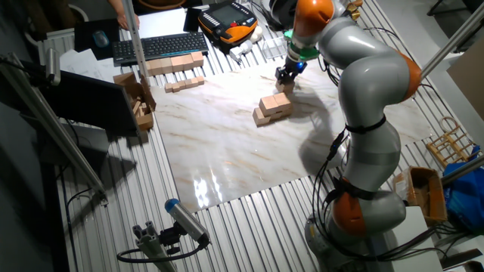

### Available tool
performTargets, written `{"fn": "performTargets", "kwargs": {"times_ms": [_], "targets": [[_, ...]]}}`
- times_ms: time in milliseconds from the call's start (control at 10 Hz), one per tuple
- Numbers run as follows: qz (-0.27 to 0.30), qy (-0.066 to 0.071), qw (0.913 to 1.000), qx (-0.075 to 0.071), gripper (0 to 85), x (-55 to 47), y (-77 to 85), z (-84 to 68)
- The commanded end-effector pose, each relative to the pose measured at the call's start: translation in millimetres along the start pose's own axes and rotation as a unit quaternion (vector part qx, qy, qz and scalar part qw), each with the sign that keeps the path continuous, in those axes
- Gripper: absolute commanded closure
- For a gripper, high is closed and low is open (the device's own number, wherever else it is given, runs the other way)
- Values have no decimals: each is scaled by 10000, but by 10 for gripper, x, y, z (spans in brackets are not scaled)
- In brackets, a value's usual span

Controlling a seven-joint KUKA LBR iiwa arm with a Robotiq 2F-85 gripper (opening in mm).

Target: Stack the blocks into a pyramid shape

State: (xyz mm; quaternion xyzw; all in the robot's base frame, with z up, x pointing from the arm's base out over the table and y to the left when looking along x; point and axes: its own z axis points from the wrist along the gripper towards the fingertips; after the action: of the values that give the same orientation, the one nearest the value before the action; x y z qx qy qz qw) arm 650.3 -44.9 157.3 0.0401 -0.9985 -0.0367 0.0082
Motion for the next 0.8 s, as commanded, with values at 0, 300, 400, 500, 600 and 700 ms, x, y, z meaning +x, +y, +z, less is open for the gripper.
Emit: {"fn": "performTargets", "kwargs": {"times_ms": [0,300,400,500,600,700], "targets": [[155,-41,9998,-78,850,-36,3,-183],[401,-149,9990,-160,850,-195,-38,-25],[399,-123,9987,-283,850,-246,-76,46],[351,-113,9986,-391,850,-277,-115,101],[321,-122,9986,-390,850,-281,-119,109],[327,-83,9987,-384,850,-276,-117,105]]}}
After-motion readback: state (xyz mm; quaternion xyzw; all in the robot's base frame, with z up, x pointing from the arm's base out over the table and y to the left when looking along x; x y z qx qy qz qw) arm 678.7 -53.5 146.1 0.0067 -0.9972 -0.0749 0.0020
